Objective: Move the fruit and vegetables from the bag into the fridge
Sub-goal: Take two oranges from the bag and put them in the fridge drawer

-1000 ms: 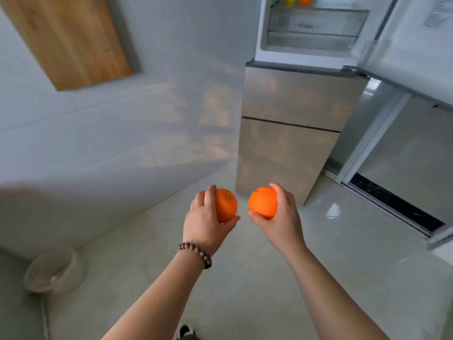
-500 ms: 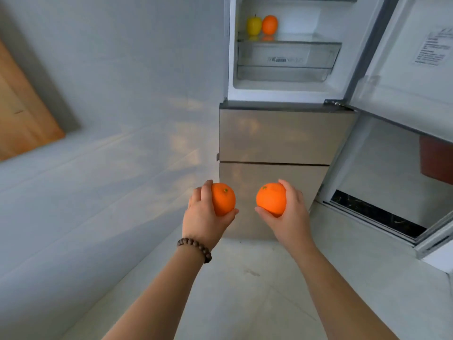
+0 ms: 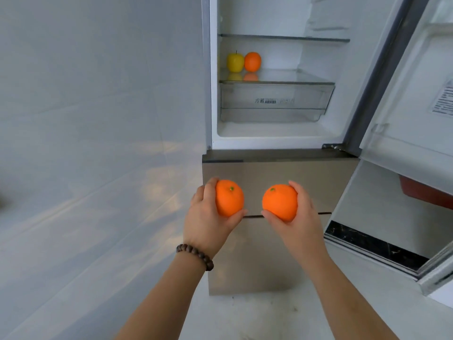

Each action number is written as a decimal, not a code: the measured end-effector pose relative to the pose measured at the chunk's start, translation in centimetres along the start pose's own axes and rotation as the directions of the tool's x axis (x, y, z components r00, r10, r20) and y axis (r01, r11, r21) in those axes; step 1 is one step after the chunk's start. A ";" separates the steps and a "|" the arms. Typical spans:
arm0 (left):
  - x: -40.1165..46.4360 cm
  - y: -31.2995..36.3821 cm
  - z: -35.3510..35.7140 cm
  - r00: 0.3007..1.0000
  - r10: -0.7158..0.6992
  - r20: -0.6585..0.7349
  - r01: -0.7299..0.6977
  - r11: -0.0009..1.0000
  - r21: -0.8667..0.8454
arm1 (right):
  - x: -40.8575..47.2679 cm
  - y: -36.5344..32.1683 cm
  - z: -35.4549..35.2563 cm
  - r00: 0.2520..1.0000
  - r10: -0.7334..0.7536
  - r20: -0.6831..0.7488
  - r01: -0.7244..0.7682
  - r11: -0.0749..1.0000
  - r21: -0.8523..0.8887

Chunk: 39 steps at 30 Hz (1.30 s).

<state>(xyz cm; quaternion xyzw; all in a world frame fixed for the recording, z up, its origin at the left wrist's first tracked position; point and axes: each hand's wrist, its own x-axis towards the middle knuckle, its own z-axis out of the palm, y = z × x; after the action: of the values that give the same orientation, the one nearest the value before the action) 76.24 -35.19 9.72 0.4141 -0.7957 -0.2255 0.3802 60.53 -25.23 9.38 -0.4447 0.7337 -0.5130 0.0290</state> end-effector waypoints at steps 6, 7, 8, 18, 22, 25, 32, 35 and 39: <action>9.8 1.2 4.1 0.997 0.028 -0.078 -0.030 0.999 -0.037 | 11.2 2.2 1.3 0.996 -0.065 -0.054 0.069 0.995 0.072; 11.7 1.8 4.9 0.995 0.035 -0.097 -0.039 0.998 -0.045 | 13.2 2.5 1.4 0.996 -0.075 -0.051 0.079 0.994 0.079; 13.6 2.4 5.6 0.993 0.038 -0.111 -0.044 0.998 -0.055 | 15.2 2.7 1.4 0.995 -0.085 -0.047 0.089 0.992 0.086; 31.0 7.1 10.3 0.970 0.065 -0.233 -0.095 0.988 -0.122 | 34.5 3.3 0.8 0.979 -0.166 -0.120 0.184 0.970 0.160; 37.2 7.1 10.4 0.962 0.074 -0.262 -0.107 0.988 -0.115 | 41.3 3.2 1.9 0.972 -0.207 -0.108 0.224 0.956 0.188; 41.2 6.4 10.7 0.963 0.079 -0.259 -0.100 0.993 -0.069 | 45.8 2.9 2.9 0.978 -0.201 -0.061 0.210 0.953 0.217; 48.7 5.0 11.0 0.989 -0.021 -0.143 0.014 0.999 -0.049 | 53.8 2.5 5.9 0.983 -0.177 0.043 0.170 0.976 0.132; 51.2 4.9 11.1 0.992 -0.081 -0.093 0.079 0.996 -0.034 | 56.4 2.2 7.1 0.977 -0.169 0.132 0.158 0.983 0.091; 53.5 4.6 11.3 0.988 -0.135 -0.078 0.131 0.990 -0.056 | 59.2 2.3 8.7 0.975 -0.112 0.194 0.099 0.992 0.075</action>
<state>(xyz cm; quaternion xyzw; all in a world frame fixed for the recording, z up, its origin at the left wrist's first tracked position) 45.35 -76.51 28.32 0.4653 -0.7442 -0.2533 0.4068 27.73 -71.77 27.96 -0.5304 0.6856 -0.4907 0.0890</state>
